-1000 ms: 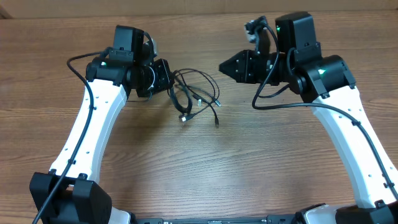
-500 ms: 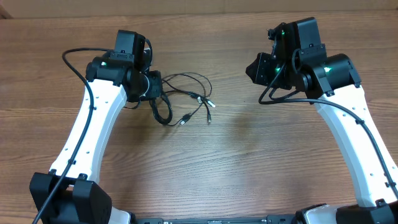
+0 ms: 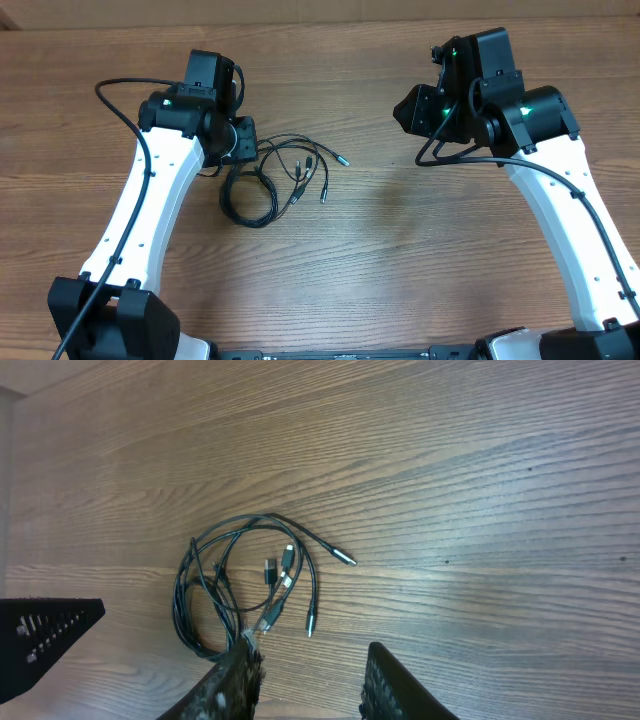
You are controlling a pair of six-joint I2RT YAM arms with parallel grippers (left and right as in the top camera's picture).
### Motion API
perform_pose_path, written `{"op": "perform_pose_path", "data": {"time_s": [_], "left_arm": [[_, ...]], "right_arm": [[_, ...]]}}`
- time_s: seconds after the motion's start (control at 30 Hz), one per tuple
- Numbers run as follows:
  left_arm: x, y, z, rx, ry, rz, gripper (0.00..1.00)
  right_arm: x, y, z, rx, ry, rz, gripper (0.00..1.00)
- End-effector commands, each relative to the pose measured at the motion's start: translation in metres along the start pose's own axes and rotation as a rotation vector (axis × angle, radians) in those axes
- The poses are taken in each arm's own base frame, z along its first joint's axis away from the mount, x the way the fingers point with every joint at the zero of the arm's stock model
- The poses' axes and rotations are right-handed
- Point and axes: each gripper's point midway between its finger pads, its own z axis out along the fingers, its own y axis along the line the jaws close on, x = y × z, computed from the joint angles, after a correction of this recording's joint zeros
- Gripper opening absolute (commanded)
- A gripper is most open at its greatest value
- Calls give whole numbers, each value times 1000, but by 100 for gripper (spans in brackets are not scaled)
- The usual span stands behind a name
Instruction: Untangle cables
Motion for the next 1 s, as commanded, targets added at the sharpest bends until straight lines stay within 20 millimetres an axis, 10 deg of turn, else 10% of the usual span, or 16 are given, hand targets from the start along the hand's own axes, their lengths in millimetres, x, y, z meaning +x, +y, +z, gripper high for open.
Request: {"op": "perform_pose_path", "data": {"time_s": [0.0, 0.4, 0.43, 0.53, 0.6, 0.8, 0.97], "left_arm": [[1, -4, 14, 5, 41, 102, 30], [-14, 44, 89, -221, 107, 127, 78], [-18, 47, 91, -241, 90, 128, 100], [-28, 48, 100, -253, 58, 127, 100], [-29, 48, 111, -252, 60, 126, 75], [-12, 46, 146, -244, 150, 139, 53], [-13, 46, 158, -242, 150, 138, 50]], "right_arm": [[-4, -2, 0, 9, -12, -2, 33], [-5, -1, 0, 6, -16, -4, 39], [-5, -1, 0, 6, -17, -7, 39], [-6, -1, 0, 4, -21, -8, 40], [-6, -1, 0, 4, -22, -7, 40], [-6, -1, 0, 4, -21, -7, 44], [-6, -1, 0, 3, -22, -7, 44]]}}
